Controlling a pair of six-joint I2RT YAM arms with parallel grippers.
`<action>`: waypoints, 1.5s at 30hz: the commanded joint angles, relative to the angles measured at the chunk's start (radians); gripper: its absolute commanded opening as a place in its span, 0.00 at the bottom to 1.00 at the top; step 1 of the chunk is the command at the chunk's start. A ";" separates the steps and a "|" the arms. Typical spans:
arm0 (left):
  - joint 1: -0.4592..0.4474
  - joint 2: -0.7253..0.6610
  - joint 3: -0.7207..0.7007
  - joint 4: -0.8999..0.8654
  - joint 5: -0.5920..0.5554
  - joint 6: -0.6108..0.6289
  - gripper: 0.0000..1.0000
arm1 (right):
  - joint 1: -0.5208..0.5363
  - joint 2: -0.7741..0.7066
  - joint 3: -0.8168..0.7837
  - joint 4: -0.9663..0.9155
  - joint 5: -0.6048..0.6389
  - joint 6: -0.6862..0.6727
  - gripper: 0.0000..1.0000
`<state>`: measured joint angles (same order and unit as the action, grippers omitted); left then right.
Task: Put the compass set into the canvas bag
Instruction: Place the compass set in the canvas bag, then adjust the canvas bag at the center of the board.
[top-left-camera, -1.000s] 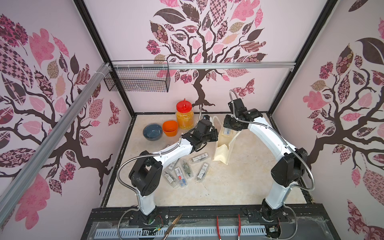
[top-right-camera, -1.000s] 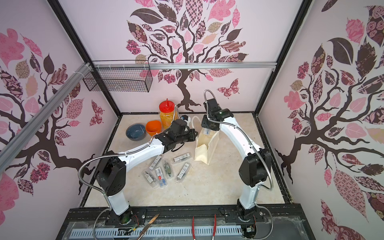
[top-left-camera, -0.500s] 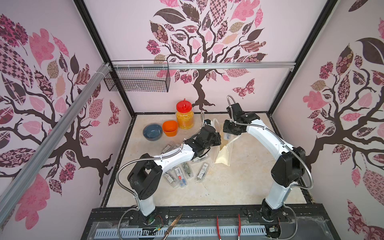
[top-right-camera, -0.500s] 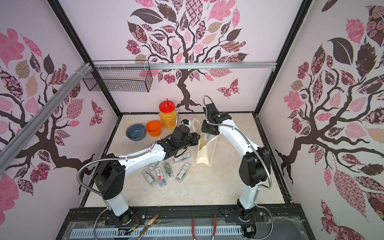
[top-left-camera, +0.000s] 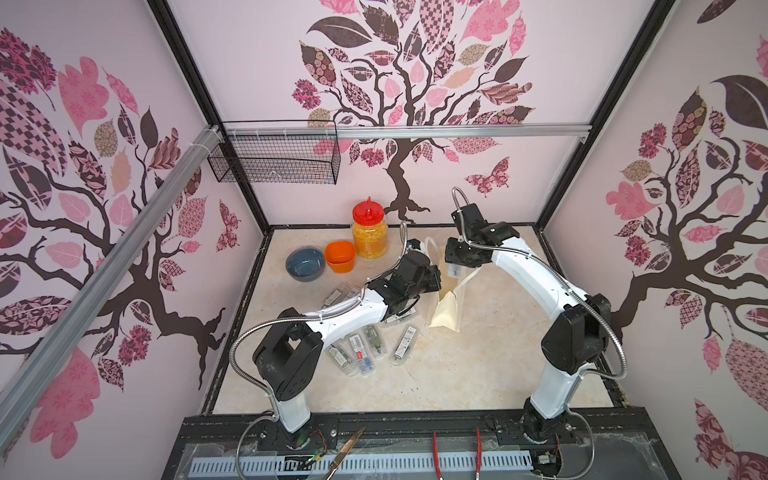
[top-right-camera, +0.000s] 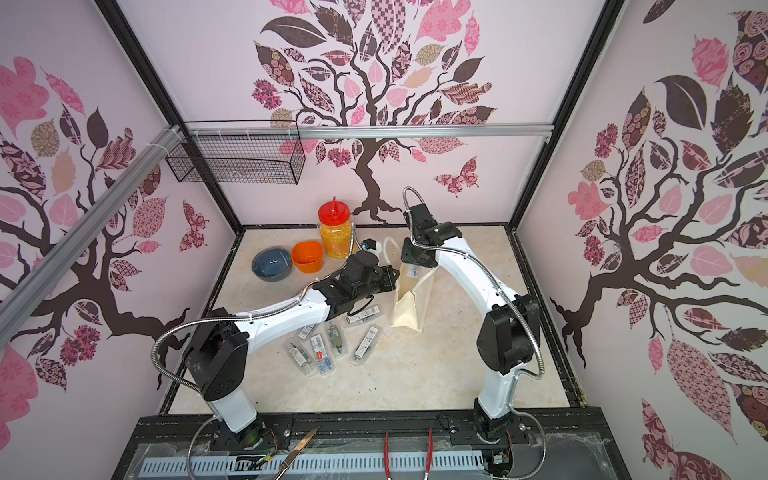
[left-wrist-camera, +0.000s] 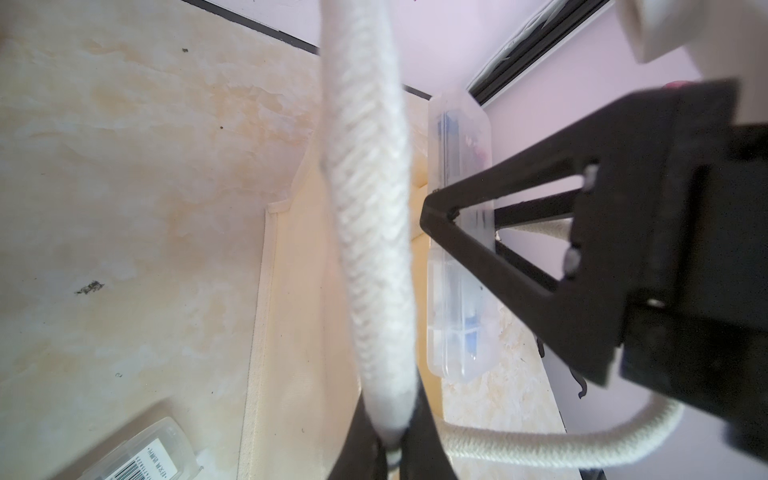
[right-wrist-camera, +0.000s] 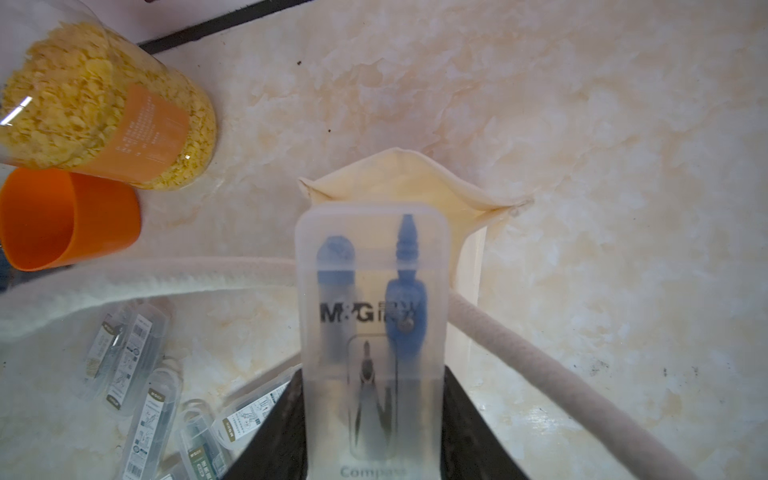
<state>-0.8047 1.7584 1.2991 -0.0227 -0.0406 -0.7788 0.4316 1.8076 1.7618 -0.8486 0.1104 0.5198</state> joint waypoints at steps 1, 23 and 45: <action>0.001 -0.028 -0.026 0.038 0.006 0.004 0.00 | 0.010 0.032 0.043 -0.007 0.000 0.000 0.45; 0.001 -0.047 -0.041 0.037 -0.006 0.011 0.00 | 0.010 0.090 0.024 -0.023 0.027 0.006 0.58; 0.006 -0.055 -0.050 0.011 -0.025 0.019 0.00 | 0.009 -0.183 0.207 -0.284 0.172 -0.090 0.61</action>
<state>-0.8036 1.7370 1.2743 -0.0227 -0.0490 -0.7734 0.4419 1.7493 2.0167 -1.1019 0.2073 0.4065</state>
